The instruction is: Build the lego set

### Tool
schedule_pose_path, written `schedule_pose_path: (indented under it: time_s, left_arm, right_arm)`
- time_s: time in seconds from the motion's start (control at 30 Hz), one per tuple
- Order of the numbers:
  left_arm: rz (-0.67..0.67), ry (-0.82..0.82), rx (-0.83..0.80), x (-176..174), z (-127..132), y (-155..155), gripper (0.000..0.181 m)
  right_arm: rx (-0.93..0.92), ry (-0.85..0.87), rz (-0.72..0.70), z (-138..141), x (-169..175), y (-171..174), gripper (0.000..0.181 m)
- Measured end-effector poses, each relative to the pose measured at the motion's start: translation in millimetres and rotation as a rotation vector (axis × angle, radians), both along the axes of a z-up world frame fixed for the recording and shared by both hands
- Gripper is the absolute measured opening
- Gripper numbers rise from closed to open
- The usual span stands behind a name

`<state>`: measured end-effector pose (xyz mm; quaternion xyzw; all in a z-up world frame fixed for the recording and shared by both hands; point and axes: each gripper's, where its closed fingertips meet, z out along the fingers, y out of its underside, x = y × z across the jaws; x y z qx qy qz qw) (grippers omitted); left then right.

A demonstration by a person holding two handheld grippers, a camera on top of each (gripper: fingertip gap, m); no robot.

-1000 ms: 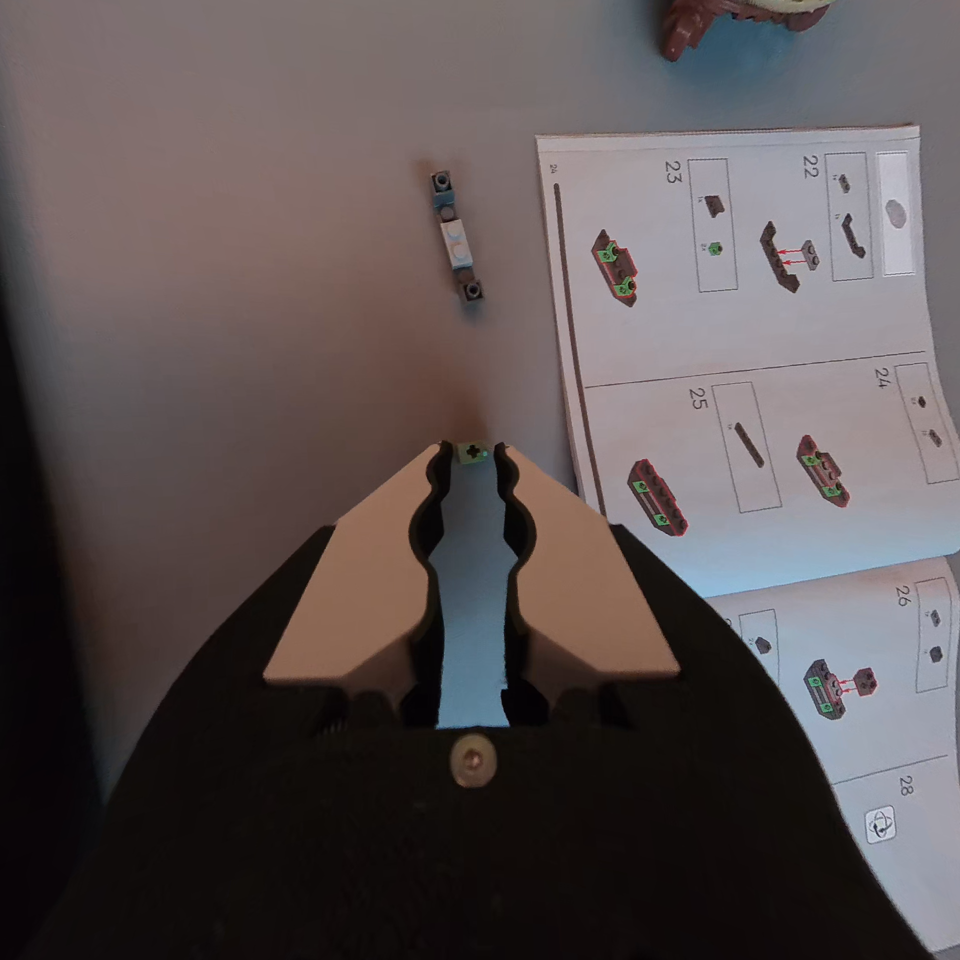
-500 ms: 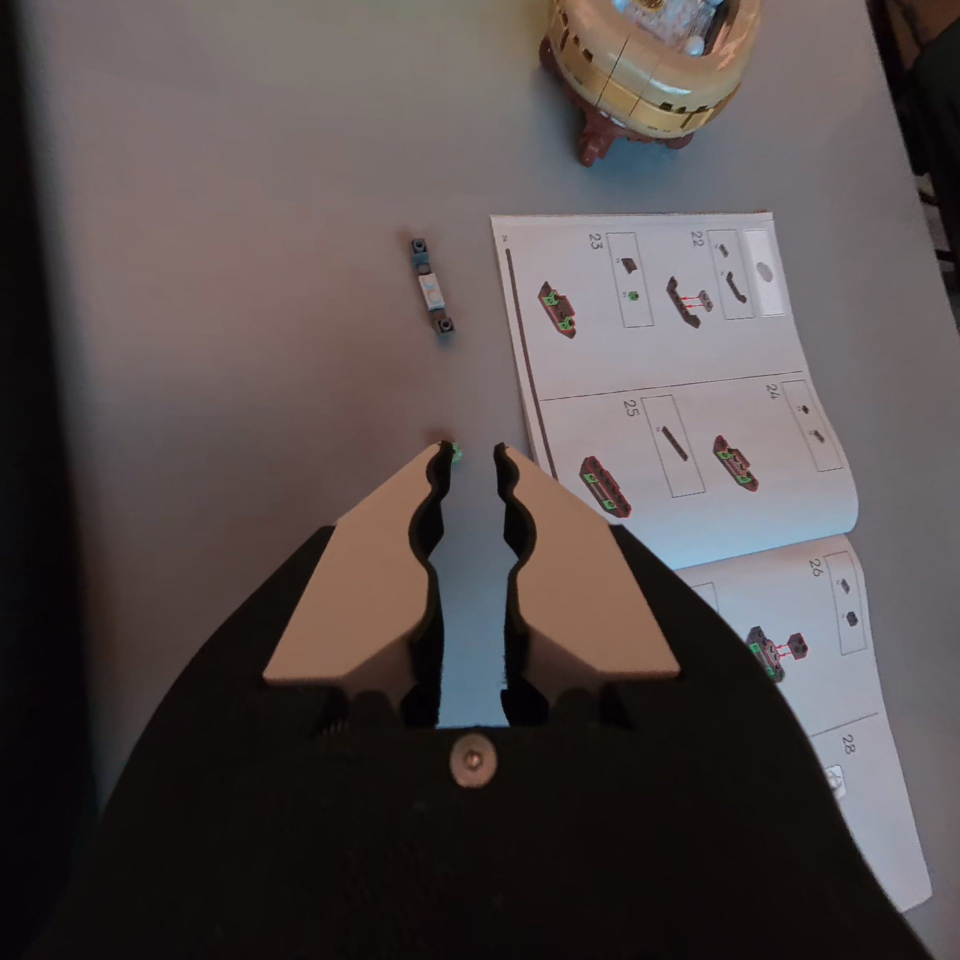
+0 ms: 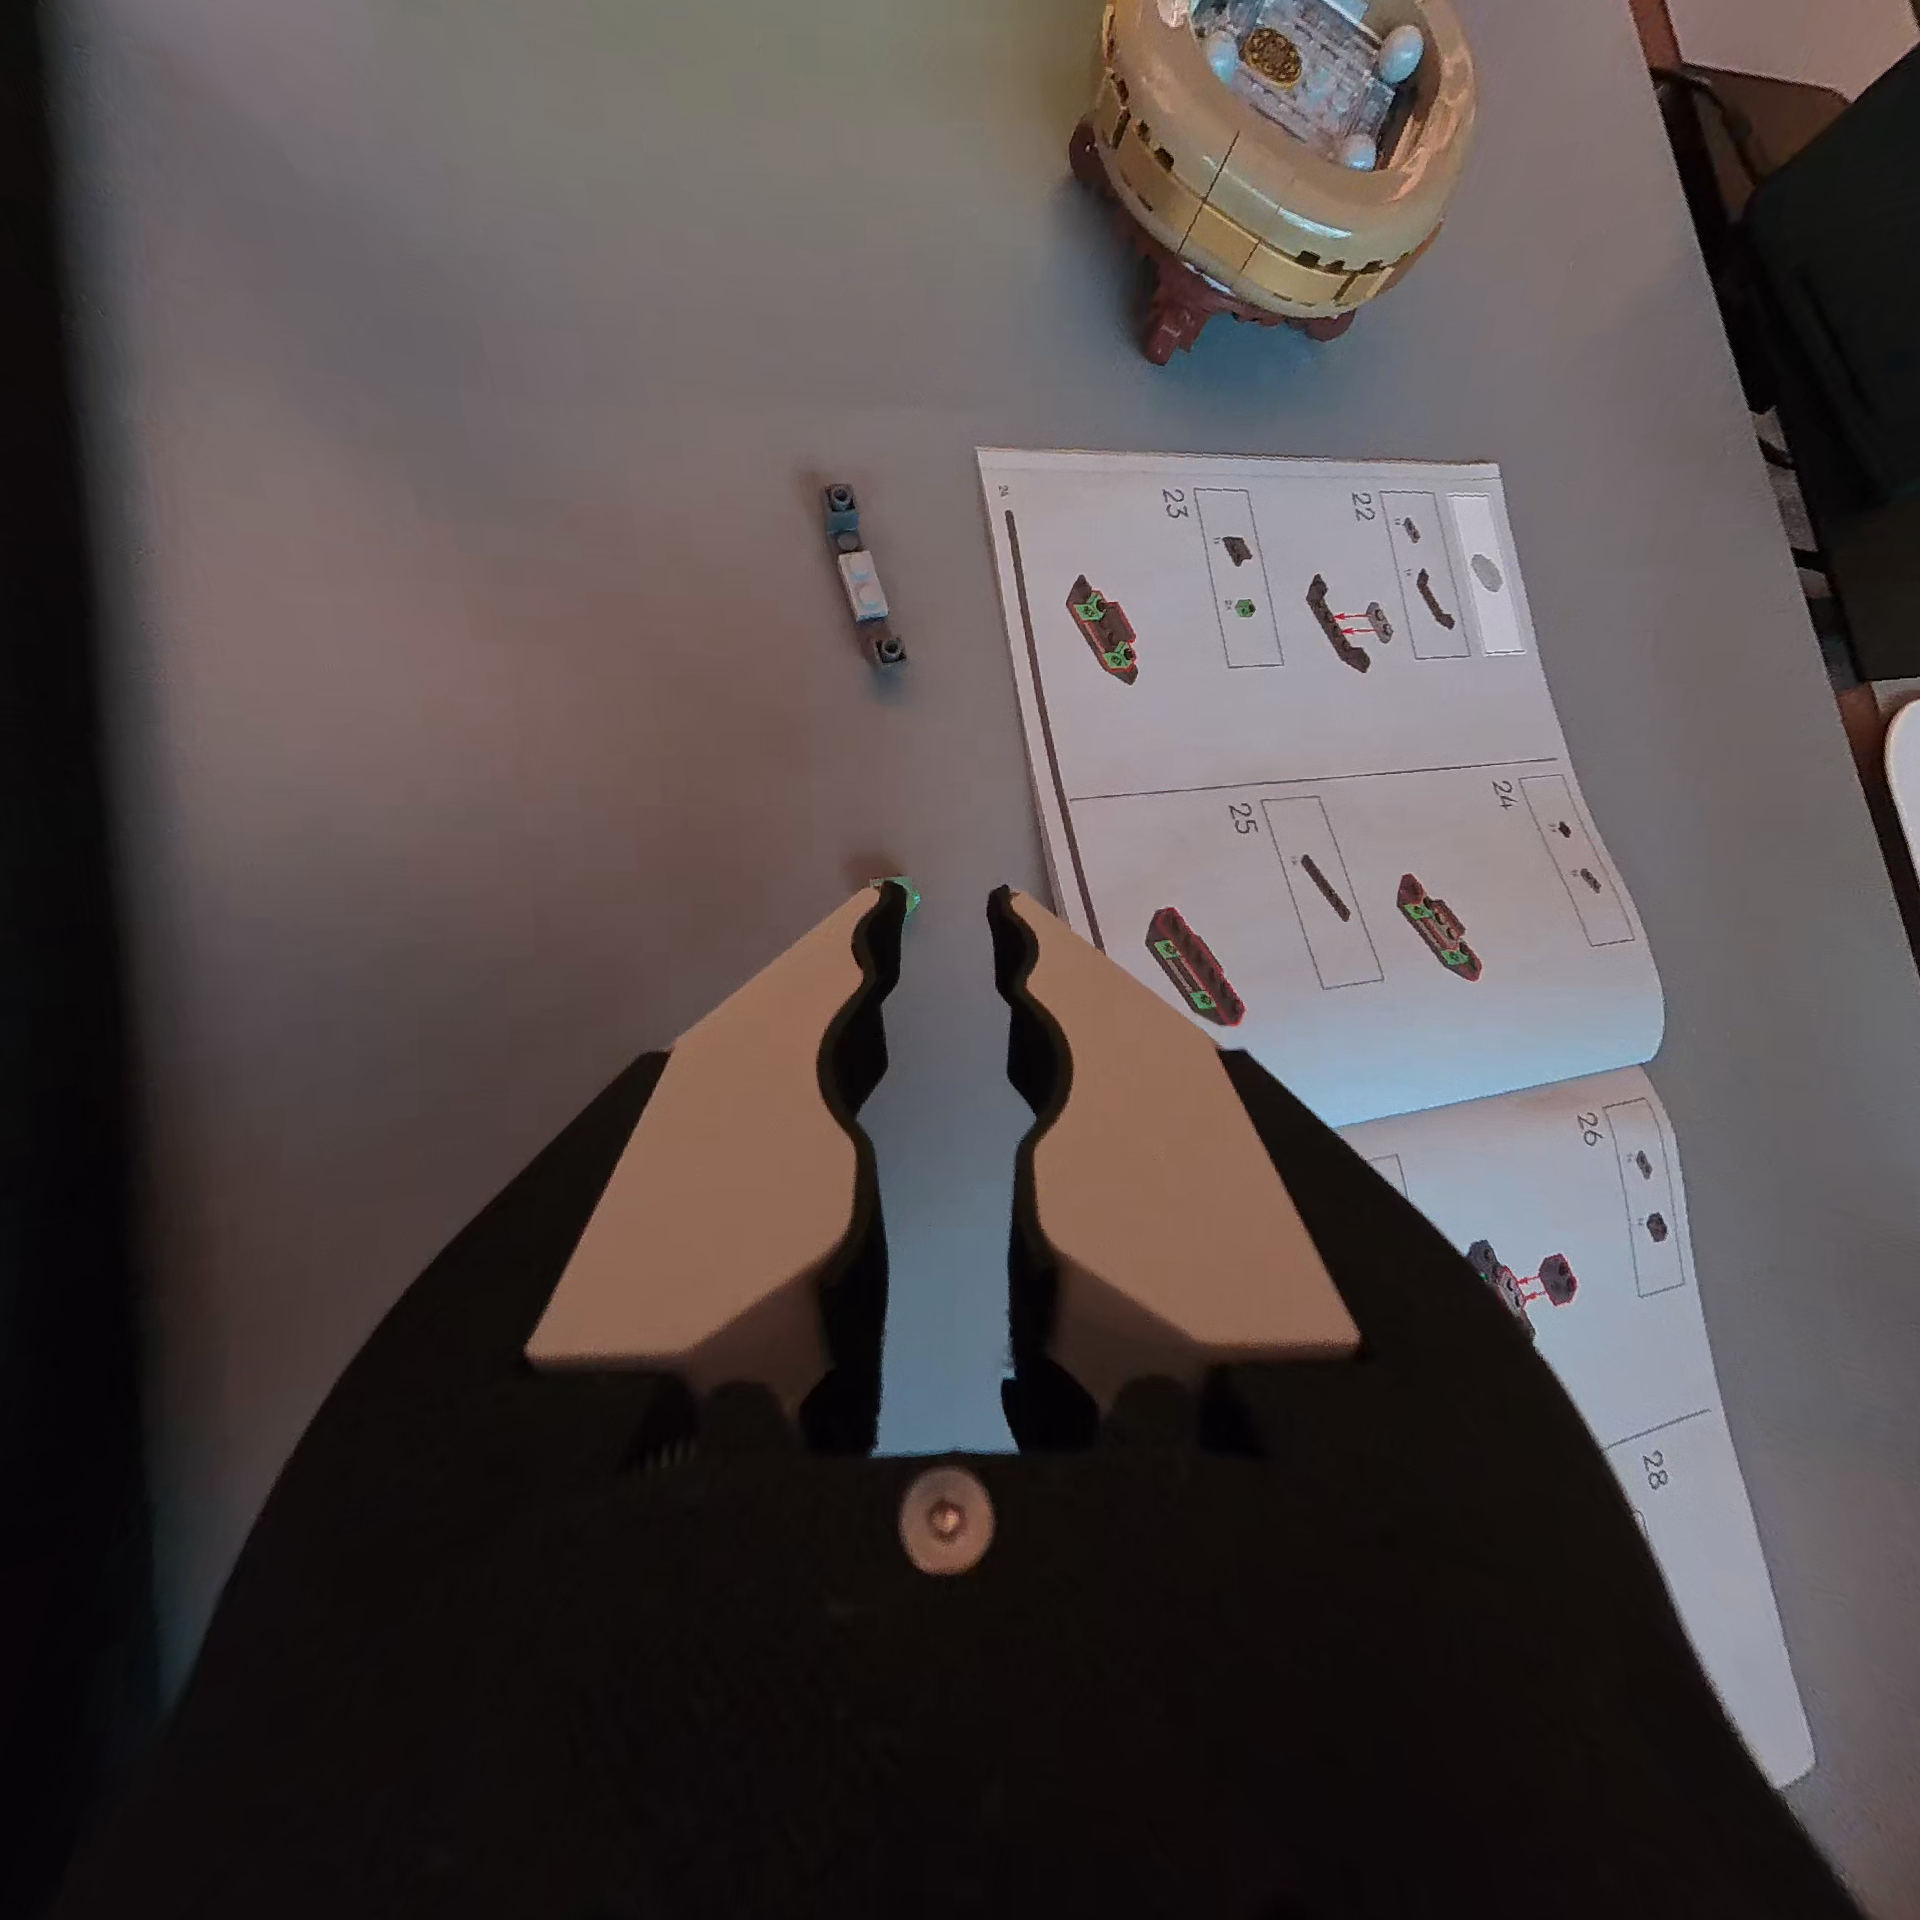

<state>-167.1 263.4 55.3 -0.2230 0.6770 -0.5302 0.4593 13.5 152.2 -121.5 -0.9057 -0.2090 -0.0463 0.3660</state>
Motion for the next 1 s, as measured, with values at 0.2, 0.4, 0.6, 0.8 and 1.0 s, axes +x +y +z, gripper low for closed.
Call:
schedule_pose_path:
  time_s: [0.2, 0.4, 0.6, 0.8, 1.0]
  left_arm:
    - [-0.036, 0.251, 0.097, 43.4, -50.6, -54.8, 0.008]
    - [0.027, 0.501, 0.301, 91.9, -137.4, -84.4, 0.008]
    - [0.053, 0.651, 0.433, 110.0, -188.6, -84.4, 0.007]
    - [0.031, 0.700, 0.439, 115.2, -200.6, -88.0, 0.007]
    - [0.023, 0.698, 0.439, 122.4, -203.9, -92.4, 0.007]
  right_arm:
    - [0.105, -0.005, -0.121, 18.3, 25.4, 2.3, 0.015]
    - [0.170, -0.004, -0.199, 30.6, 41.3, -0.9, 0.015]
    - [0.153, 0.000, -0.230, 27.0, 47.1, -2.8, 0.015]
    - [0.125, -0.012, -0.225, 21.1, 46.0, -2.8, 0.015]
    - [0.104, -0.021, -0.227, 16.3, 47.4, -3.6, 0.015]
